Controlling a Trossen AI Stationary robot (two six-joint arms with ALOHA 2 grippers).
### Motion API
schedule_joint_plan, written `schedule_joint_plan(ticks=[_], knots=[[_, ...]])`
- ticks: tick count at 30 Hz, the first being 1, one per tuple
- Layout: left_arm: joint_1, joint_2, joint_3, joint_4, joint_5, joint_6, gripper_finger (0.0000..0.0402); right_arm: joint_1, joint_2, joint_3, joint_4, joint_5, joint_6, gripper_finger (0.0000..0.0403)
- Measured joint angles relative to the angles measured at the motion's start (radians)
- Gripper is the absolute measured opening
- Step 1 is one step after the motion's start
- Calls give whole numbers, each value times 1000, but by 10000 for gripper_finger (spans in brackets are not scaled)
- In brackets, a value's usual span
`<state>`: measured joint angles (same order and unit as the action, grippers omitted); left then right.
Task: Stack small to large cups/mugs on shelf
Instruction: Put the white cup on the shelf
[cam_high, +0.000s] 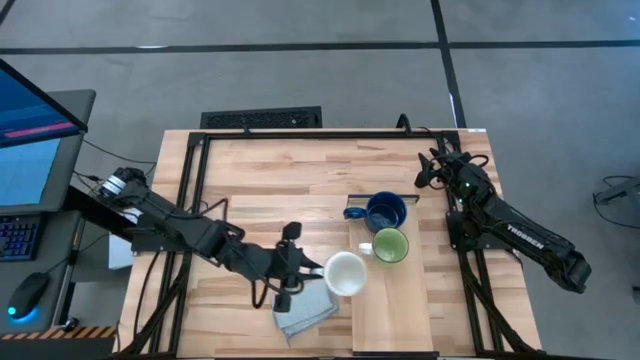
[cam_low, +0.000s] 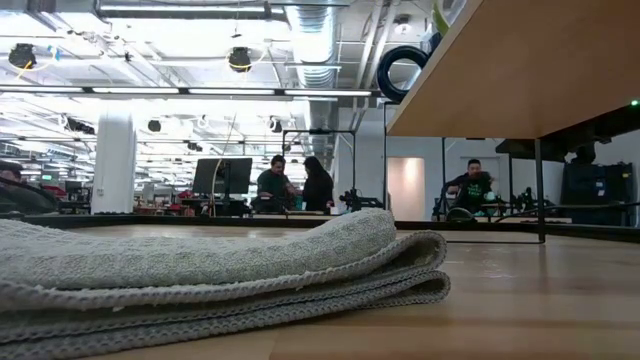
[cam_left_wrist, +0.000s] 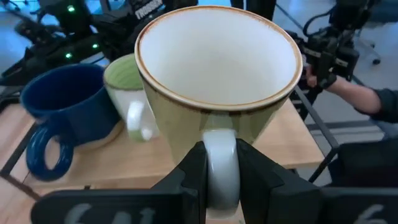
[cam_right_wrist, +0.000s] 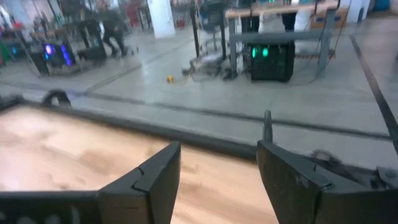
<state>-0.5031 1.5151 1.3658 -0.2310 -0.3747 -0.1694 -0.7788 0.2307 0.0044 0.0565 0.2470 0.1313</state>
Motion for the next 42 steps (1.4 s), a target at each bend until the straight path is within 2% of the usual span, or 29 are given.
schedule_joint_plan(ticks=[11, 21, 26, 38, 42], knots=[[11, 251, 318, -104, 56, 35, 44, 0, 11, 0, -6, -15, 0, 235], [26, 437, 517, -120, 74, -30, 44, 0, 11, 0, -6, -17, 0, 235], [39, 486, 538, -115, 76, -59, 44, 0, 11, 0, -10, -45, 0, 235], [50, 502, 530, -129, 34, -98, 44, 0, 13, 0, -12, -50, -4, 235], [52, 529, 530, -126, 66, -100, 43, 0, 17, 0, -12, -50, -7, 235]])
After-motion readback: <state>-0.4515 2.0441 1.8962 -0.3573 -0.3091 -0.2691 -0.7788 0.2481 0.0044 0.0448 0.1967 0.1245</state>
